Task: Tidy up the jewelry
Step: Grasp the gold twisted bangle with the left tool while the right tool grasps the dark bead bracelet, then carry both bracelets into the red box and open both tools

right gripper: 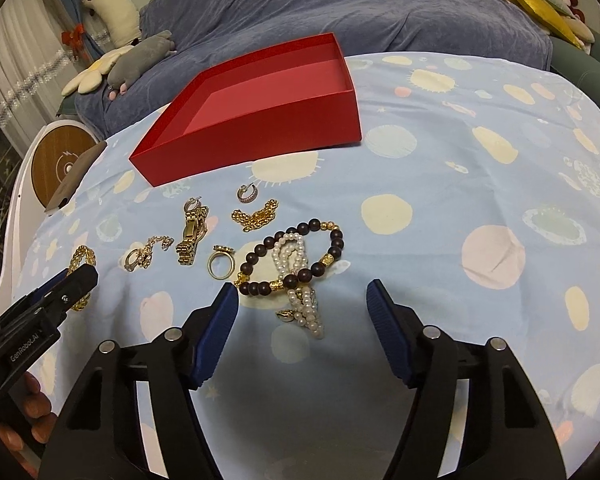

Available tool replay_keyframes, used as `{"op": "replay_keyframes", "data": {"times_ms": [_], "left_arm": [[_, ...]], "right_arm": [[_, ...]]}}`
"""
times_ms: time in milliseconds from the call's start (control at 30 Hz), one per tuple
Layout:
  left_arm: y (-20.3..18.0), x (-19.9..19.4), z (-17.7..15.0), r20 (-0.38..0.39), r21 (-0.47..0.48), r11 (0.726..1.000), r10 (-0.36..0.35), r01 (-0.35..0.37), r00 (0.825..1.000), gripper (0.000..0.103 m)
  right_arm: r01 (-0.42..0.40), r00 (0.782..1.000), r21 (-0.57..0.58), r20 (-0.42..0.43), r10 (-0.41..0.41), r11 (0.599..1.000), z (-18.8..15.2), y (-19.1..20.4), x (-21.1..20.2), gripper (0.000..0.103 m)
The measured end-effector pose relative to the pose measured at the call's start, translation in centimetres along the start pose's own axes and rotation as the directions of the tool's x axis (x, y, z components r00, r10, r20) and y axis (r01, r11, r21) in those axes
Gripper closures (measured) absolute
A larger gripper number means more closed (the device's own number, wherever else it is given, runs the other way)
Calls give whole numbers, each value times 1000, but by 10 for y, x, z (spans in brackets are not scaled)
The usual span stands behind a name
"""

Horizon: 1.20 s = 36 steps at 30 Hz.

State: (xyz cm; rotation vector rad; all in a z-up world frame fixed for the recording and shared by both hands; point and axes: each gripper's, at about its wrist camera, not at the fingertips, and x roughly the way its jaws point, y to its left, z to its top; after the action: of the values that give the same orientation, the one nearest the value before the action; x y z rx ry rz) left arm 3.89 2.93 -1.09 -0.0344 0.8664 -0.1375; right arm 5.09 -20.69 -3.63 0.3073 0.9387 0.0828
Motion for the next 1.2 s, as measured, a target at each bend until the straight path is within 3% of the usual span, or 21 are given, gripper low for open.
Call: {"op": "replay_keyframes", "data": {"times_ms": [300,467,567,733,1200], "left_arm": [[5,-1,-3,-7,-18,1000,-22,21,1000,48],[4,0,-6,-13,-8,1000,-18,18,1000,48],[4,0,-7,-16,-9,1000,-22,22,1000,48],[4,0,-8,-17,-12,1000,-20,20,1000,48],[-7,-13,6,24,-1,999,-38,38,999,48]], "right_arm": [[-57,998,53,-26,59,997,8,-4,10,51],[-65,997,62,-28,67,996,12,-5,15,62],[-63,998,66,-25,65,996,14,-6,18,71],[-63,998,47,-2,63,997,15,-4,16,96],[-159,980,-55,108,164,986,28,24,-38,96]]}}
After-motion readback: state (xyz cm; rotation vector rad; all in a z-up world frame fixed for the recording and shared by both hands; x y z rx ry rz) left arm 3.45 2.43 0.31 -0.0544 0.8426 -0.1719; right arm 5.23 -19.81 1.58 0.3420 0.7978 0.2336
